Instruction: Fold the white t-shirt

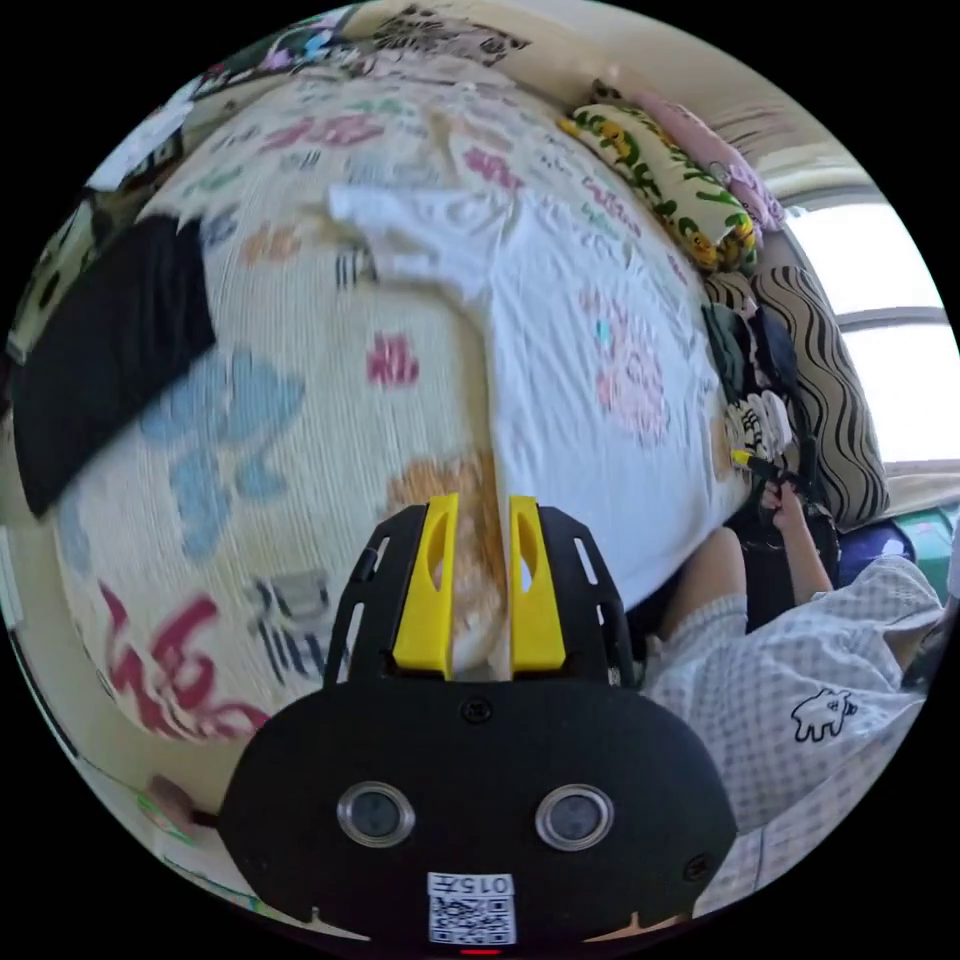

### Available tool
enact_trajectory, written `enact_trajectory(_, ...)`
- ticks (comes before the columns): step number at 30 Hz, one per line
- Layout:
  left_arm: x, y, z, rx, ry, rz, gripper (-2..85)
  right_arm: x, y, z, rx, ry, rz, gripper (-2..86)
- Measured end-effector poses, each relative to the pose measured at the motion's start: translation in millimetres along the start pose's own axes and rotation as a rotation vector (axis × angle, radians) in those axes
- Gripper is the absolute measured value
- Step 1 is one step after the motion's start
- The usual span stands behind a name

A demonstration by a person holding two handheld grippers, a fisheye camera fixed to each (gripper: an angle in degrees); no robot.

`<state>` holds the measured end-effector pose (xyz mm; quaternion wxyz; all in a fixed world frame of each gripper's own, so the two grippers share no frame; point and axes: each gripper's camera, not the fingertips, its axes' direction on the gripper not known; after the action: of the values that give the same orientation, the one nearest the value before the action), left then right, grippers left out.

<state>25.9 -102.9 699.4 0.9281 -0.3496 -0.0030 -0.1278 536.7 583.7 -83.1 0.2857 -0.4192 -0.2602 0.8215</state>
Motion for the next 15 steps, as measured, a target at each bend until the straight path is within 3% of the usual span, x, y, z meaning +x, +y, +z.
enact_trajectory(5, 1, 95, 37, -0.112, 0.033, -0.100, 9.1, 27, 109, 35, -0.087, -0.031, 0.181, 9.8)
enact_trajectory(10, 8, 98, 65, -0.243, 0.077, -0.057, 9.0, 46, 147, 67, -0.201, -0.012, 0.190, 7.9)
enact_trajectory(13, 10, 97, 73, -0.314, 0.013, -0.054, 4.9, 60, 156, 74, -0.218, -0.002, 0.226, 4.9)
enact_trajectory(15, 9, 104, 70, -0.314, 0.081, -0.062, 2.0, 67, 163, 76, -0.224, 0.003, 0.236, 2.9)
